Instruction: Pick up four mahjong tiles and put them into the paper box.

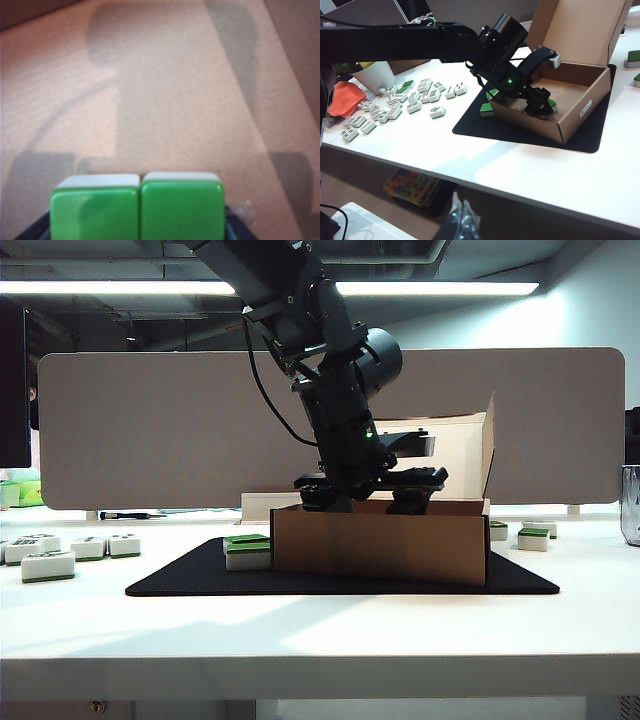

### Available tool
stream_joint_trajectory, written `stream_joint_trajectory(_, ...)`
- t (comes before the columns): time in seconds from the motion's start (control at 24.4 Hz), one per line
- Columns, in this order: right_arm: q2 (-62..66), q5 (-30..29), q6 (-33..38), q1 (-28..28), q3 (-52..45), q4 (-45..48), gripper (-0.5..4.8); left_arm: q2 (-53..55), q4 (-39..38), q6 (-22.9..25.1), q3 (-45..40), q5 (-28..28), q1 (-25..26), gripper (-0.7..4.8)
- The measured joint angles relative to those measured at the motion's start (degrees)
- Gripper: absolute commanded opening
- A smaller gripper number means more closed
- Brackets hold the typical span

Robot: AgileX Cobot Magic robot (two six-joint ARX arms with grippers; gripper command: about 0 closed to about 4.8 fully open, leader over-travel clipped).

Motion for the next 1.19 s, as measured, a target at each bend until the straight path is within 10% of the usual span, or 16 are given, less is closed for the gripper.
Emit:
stream_joint_trajectory(0.61,0.0,0.0,0.0,0.0,0.0,0.0,-0.01,-6.67,-0.9,0.22,0.39,-0.02,0.04,4.48)
stream_joint_trajectory(1.19,0.0,0.13,0.0,0.0,-0.02,-0.42,-0.01,-12.96,-33.03,24.55,8.41,-1.75,14.99,4.43)
